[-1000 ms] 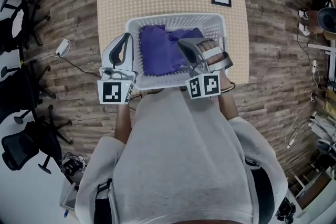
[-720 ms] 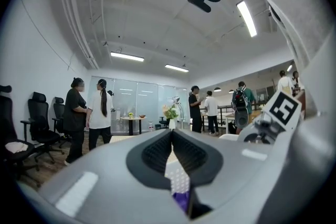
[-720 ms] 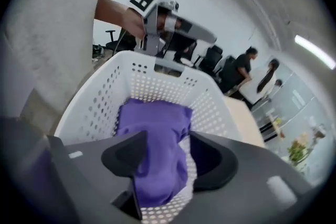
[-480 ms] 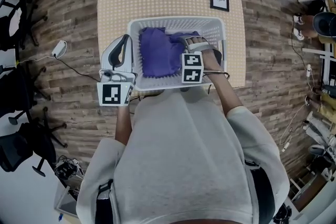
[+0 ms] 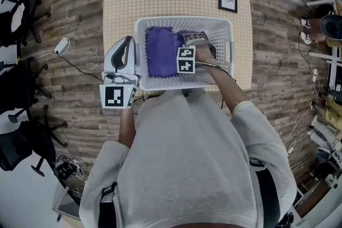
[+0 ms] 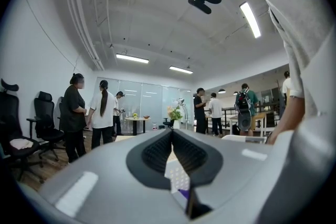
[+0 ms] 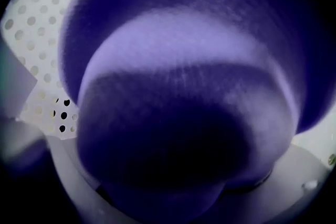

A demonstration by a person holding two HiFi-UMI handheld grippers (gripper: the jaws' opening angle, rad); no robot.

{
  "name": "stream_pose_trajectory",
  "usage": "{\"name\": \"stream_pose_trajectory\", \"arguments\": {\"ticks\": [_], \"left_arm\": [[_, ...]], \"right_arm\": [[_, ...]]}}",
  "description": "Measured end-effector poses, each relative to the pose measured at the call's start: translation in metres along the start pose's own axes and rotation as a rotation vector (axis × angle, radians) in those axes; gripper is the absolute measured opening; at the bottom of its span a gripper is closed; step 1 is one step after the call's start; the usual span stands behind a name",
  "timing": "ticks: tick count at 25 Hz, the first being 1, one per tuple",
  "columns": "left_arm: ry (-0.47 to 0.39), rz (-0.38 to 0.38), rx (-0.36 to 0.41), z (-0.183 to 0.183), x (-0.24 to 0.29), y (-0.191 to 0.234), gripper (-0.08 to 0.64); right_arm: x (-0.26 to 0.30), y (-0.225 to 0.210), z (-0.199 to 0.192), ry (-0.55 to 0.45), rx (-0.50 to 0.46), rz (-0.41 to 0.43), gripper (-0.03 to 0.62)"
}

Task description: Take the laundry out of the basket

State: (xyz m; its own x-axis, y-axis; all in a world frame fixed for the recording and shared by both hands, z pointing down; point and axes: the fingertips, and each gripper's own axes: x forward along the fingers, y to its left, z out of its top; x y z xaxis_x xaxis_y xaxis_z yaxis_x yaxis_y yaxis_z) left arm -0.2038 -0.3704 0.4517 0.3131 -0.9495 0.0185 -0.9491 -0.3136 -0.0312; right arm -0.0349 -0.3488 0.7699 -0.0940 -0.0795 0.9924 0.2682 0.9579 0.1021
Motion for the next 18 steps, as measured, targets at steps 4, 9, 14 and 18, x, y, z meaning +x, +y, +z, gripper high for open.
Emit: {"name": "stream_pose_trajectory", "arguments": {"ticks": [4, 9, 14, 18], "left_arm": [[-0.003, 0.002, -0.006, 0.0, -0.002, -0.001, 0.011], [-0.014, 0.011, -0.012, 0.002, -0.007, -0.003, 0.011], [-0.029, 0.015, -0.006, 0.009, -0.012, -0.003, 0.011], [-0.04, 0.016, 0.005, 0.013, -0.018, -0.001, 0.011]], "right_arm": [[-0.009, 0.006, 0.004, -0.001, -0.013, -0.014, 0.503], [-0.019, 0.019, 0.006, -0.04, 0.04, -0.016, 0.299], [-0.027, 0.017, 0.006, -0.071, 0.069, -0.099, 0.284], [-0.05, 0.009, 0.007, -0.127, 0.155, -0.193, 0.262]]}}
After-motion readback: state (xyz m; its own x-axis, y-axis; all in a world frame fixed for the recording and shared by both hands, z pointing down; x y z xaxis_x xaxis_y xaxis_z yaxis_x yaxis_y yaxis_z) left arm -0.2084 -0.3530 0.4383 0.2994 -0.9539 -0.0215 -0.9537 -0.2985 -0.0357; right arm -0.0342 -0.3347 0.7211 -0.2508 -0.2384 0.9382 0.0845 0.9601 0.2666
